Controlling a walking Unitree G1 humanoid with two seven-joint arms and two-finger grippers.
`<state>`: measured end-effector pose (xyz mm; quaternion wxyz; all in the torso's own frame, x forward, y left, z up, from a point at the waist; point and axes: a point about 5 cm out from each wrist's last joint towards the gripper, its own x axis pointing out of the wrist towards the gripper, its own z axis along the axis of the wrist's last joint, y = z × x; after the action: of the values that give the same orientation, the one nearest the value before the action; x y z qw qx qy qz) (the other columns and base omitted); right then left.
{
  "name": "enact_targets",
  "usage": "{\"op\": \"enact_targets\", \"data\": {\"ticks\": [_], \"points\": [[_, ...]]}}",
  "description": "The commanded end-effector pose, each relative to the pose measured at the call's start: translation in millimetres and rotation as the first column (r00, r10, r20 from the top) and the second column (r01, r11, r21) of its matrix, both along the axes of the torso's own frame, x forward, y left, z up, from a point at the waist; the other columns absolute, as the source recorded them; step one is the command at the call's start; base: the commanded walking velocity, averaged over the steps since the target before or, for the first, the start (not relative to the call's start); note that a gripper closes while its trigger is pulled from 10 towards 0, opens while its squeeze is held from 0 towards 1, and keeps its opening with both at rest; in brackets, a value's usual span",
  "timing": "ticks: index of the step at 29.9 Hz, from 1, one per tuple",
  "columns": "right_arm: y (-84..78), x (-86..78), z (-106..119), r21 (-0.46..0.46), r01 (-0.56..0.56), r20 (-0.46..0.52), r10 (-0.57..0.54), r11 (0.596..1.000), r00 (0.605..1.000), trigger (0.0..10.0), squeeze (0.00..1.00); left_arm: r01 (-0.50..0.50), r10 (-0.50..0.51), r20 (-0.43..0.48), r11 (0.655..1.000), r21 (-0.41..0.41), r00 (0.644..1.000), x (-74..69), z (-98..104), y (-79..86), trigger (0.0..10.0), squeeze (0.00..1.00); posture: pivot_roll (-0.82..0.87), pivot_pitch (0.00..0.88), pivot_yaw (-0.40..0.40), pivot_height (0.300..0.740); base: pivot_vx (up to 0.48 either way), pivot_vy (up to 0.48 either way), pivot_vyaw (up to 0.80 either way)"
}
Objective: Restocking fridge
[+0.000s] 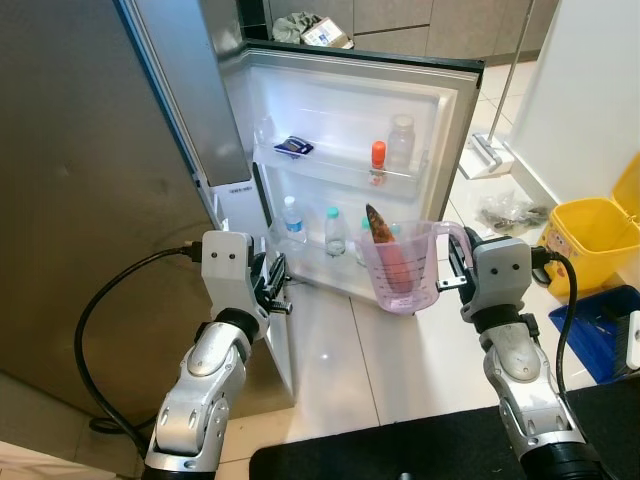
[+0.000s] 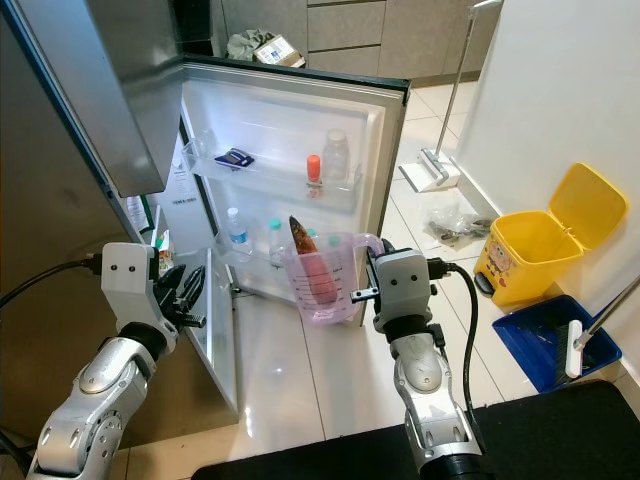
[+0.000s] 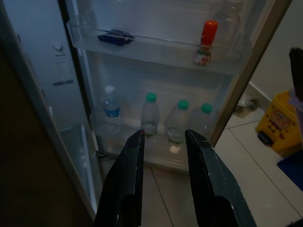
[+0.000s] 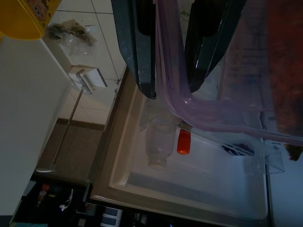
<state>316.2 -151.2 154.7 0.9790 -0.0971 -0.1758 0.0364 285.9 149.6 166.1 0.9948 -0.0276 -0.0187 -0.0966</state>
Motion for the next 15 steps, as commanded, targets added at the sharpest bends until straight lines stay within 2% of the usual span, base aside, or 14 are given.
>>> {"op": "enact_targets", "data": {"ticks": [1, 5, 15], "points": [[-0.9, 0.1, -0.4, 0.01, 0.006, -0.006, -0.006, 1.0, 1.0, 10.0, 0.0, -0.011, 0.011, -0.012, 1.0, 0.014, 1.0, -0.1, -5.5, -0.1, 10.0, 0.0, -0.08, 0.142, 0.027, 0.74, 0.0, 0.0, 0.0], [0.0, 0.2, -1.0, 0.005, 0.004, -0.009, -0.004, 1.0, 1.0, 10.0, 0.0, -0.011, 0.011, -0.006, 1.0, 0.017, 1.0, 0.7, -5.4, -0.9, 10.0, 0.0, -0.08, 0.143, 0.027, 0.74, 0.0, -0.139, 0.0], [0.4, -0.1, -2.2, -0.031, 0.011, -0.015, -0.012, 0.999, 1.0, 10.0, 0.0, -0.023, 0.023, -0.001, 0.999, 0.031, 1.0, 1.8, -5.9, -1.7, 10.0, 0.0, -0.08, 0.144, 0.026, 0.74, 0.0, -0.468, 0.0]]}}
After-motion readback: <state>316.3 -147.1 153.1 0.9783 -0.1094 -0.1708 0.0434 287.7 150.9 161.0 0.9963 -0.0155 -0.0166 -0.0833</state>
